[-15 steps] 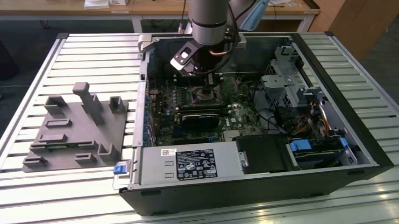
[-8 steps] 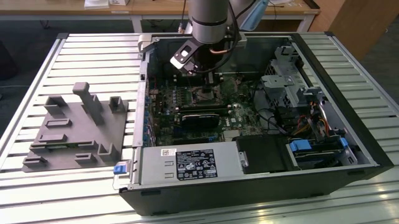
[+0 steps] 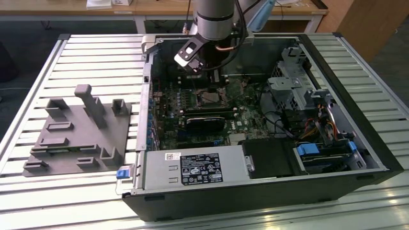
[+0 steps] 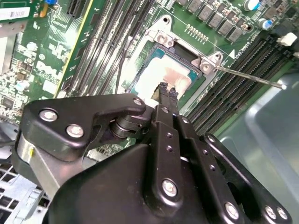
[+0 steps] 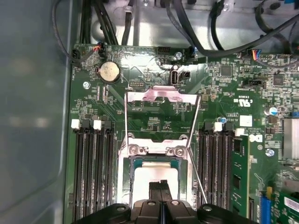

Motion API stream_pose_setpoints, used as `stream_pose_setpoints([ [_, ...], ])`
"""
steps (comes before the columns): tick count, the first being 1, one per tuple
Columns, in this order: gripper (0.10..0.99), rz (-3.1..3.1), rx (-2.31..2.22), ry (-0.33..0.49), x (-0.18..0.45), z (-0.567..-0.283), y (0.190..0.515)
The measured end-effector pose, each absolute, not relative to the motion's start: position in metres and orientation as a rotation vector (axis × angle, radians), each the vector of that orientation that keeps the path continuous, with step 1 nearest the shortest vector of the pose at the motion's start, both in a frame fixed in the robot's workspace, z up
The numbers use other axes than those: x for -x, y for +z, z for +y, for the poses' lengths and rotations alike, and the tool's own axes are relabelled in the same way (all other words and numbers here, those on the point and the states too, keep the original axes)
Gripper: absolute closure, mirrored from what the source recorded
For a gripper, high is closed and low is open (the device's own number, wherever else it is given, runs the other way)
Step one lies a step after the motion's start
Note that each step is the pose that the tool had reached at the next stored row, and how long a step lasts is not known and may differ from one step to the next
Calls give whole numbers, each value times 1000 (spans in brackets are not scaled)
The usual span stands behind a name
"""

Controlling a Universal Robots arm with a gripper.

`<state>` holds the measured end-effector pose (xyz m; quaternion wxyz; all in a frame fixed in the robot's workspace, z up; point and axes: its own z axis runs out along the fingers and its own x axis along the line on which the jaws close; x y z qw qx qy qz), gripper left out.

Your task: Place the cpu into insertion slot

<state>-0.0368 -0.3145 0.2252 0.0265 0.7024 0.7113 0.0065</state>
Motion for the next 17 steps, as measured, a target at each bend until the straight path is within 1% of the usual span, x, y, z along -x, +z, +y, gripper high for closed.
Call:
stream_pose_setpoints([
  [5,980,2198,-2170,20,37,-315,237],
  [13,980,2198,-2170,19,37,-314,266],
  [17,980,2199,-2171,21,37,-316,268],
])
